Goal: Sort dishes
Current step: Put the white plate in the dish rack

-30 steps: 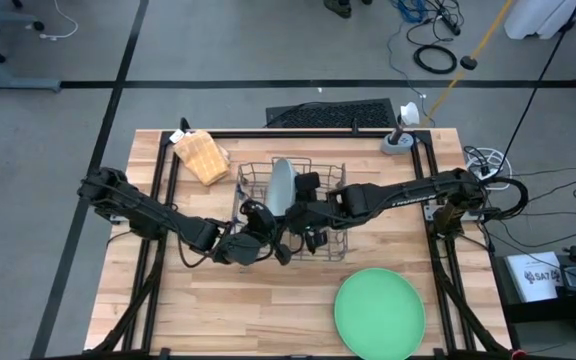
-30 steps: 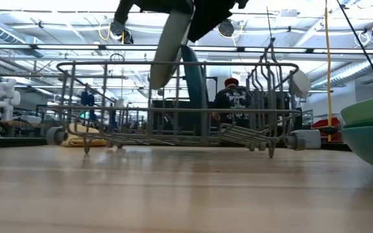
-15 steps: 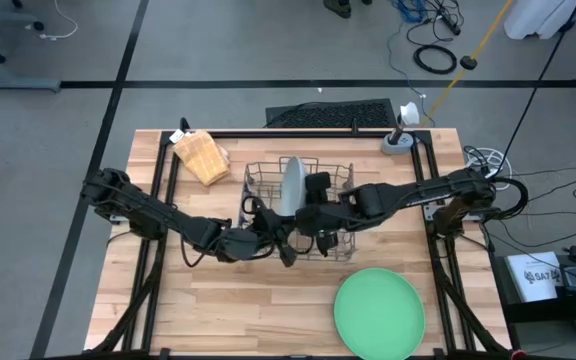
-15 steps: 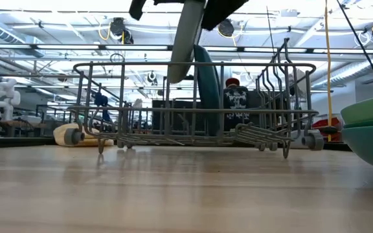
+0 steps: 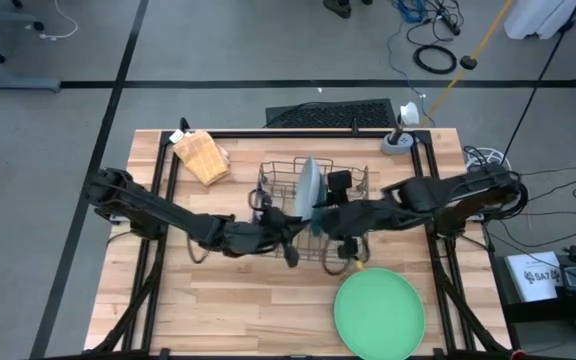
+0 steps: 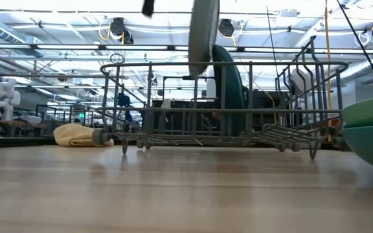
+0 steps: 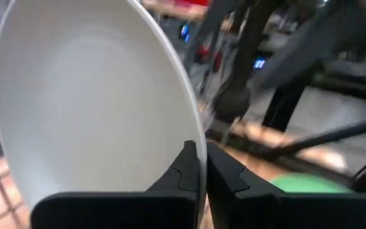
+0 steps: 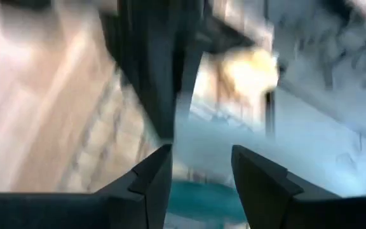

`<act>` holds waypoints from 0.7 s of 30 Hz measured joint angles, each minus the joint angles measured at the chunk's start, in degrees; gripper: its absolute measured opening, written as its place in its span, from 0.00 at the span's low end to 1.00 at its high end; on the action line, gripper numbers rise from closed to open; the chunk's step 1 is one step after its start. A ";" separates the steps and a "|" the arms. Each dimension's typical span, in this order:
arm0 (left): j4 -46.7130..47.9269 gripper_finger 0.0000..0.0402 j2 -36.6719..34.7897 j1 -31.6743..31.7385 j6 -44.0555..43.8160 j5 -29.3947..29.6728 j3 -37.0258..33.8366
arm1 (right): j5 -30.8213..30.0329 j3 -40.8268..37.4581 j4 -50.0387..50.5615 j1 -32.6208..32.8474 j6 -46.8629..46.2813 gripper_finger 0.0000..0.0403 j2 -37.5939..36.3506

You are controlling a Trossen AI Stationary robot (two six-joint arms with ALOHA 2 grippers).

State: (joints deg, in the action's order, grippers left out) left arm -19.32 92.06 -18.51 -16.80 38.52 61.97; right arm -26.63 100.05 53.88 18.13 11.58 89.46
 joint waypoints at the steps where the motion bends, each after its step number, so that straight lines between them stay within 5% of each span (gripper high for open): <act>1: 0.87 0.03 0.76 0.28 -0.58 -0.22 -0.23 | 0.04 0.07 0.13 0.50 -0.10 0.39 -0.69; 8: -4.30 0.03 5.30 2.06 -5.32 -2.39 -1.24 | -0.09 -0.15 0.38 3.76 -0.04 0.39 -3.67; 14: -18.75 0.03 6.82 3.08 -5.22 -7.44 -4.08 | -0.40 -0.19 1.06 6.09 -0.70 0.39 -4.65; 21: -21.25 0.03 6.99 3.58 -3.87 -9.57 -4.45 | -0.06 -0.19 0.96 9.46 -0.27 0.39 -5.34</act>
State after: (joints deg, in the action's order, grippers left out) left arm -40.57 99.04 -14.93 -20.67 28.95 57.52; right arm -26.69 99.85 54.84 27.59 11.31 84.12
